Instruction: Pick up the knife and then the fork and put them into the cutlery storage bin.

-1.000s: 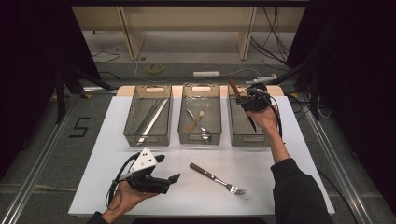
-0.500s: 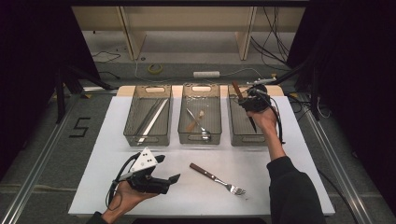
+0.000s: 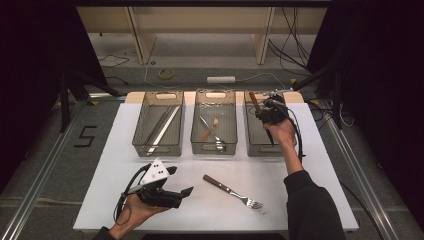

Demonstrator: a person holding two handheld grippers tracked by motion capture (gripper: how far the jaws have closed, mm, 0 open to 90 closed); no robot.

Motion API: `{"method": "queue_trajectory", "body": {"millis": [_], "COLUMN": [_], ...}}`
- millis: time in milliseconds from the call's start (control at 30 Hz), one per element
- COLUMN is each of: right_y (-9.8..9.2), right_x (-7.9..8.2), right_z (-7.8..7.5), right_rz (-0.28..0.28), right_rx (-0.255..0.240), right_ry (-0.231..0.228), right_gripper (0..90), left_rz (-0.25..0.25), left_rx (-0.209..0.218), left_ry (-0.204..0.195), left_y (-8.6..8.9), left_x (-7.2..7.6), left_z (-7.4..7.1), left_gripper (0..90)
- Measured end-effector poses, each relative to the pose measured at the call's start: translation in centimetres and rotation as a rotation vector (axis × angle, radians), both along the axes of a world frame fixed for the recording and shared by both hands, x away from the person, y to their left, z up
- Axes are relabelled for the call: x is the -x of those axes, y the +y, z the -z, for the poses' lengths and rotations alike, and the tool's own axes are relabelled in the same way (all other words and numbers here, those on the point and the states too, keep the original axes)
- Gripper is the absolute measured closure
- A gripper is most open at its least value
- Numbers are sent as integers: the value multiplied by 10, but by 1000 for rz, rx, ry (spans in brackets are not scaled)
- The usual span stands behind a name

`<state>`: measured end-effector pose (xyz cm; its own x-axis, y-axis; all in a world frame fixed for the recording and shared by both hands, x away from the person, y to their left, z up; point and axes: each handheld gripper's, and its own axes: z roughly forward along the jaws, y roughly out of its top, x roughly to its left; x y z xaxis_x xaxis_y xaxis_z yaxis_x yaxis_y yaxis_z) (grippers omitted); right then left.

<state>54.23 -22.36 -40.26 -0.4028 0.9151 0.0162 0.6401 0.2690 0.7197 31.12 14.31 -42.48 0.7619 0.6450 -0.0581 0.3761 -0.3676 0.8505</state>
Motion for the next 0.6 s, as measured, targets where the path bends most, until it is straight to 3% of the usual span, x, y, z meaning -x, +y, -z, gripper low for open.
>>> {"method": "queue_trajectory", "body": {"millis": [133, 300, 600], "right_y": [-1, -3, -3], "right_x": [-2, 0, 23], "right_z": [2, -1, -17], "right_rz": [27, 20, -98], "right_rx": [-12, -49, -104], "right_ry": [29, 44, 14], "right_gripper": [661, 563, 422], "left_rz": [0, 1, 2], "left_rx": [0, -1, -4], "left_ry": [0, 0, 4], "left_y": [0, 0, -2], "left_x": [0, 0, -2], "left_z": [0, 0, 0], "left_gripper": [163, 163, 163]}}
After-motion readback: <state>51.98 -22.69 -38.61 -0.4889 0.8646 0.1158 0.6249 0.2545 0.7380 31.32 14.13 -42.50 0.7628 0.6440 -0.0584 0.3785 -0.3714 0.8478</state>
